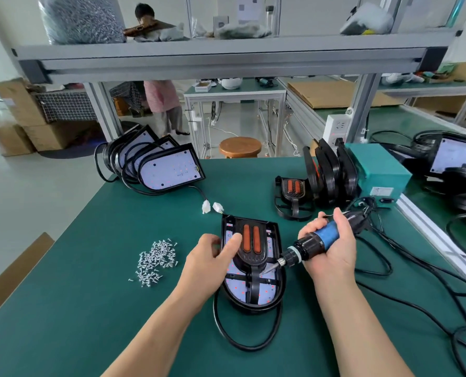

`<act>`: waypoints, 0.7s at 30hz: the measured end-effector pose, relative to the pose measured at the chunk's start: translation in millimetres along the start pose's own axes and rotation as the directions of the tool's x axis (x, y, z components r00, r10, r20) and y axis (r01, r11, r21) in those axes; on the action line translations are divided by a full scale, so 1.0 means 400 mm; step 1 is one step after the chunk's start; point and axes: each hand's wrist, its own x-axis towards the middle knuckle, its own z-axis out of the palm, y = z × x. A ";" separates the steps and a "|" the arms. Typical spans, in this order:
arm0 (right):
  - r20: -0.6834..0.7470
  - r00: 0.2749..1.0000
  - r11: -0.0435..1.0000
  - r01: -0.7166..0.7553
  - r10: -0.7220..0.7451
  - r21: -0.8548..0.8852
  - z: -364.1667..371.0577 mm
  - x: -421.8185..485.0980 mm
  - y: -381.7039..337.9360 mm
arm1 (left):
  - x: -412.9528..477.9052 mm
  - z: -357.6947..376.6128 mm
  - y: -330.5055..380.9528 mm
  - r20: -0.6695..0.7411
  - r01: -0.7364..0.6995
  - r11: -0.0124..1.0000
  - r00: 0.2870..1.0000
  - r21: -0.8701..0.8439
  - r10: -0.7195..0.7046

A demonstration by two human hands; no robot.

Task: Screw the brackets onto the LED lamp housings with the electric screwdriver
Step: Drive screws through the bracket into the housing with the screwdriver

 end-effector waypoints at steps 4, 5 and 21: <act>0.001 1.000 0.999 -0.030 0.030 -0.016 -0.016 0.007 -0.003 | 0.028 -0.080 -0.048 -0.254 -0.072 0.952 0.955 0.298 0.152; -0.003 0.999 0.999 -0.034 0.034 -0.015 -0.018 0.008 -0.004 | 0.034 -0.102 -0.062 -0.281 -0.059 0.936 0.946 0.346 0.163; -0.015 0.998 0.998 -0.060 0.060 0.031 -0.026 0.009 -0.012 | 0.041 -0.159 -0.111 -0.189 -0.015 0.763 0.966 0.646 0.178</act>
